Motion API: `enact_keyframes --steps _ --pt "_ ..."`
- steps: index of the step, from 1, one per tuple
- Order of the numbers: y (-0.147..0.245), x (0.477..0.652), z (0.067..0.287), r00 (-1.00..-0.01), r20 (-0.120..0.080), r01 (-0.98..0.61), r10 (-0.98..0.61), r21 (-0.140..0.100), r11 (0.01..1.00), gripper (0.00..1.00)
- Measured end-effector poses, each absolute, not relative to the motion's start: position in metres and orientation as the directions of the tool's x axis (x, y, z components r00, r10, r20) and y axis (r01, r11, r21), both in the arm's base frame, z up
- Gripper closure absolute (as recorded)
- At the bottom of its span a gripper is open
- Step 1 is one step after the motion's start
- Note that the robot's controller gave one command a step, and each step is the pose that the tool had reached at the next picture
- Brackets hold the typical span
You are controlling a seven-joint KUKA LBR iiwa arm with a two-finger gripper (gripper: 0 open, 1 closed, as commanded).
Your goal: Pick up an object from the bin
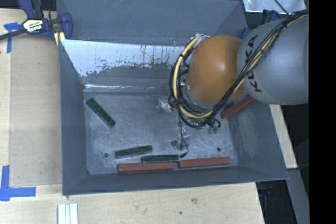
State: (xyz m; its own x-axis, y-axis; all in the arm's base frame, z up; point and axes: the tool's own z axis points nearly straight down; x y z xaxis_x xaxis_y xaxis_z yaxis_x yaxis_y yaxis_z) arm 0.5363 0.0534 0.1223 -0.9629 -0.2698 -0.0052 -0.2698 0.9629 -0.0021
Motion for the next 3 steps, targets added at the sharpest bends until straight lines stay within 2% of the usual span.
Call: enact_keyframes --steps 1,2,3 --pt "0.121 0.505 0.067 -0.909 0.001 -0.417 -0.417 0.004 0.909 0.00" --pt "0.142 0.536 0.073 -0.857 -0.010 -0.516 -0.516 -0.002 0.857 1.00" --pt "0.142 0.536 0.073 -0.857 -0.010 -0.516 -0.516 -0.002 0.857 1.00"
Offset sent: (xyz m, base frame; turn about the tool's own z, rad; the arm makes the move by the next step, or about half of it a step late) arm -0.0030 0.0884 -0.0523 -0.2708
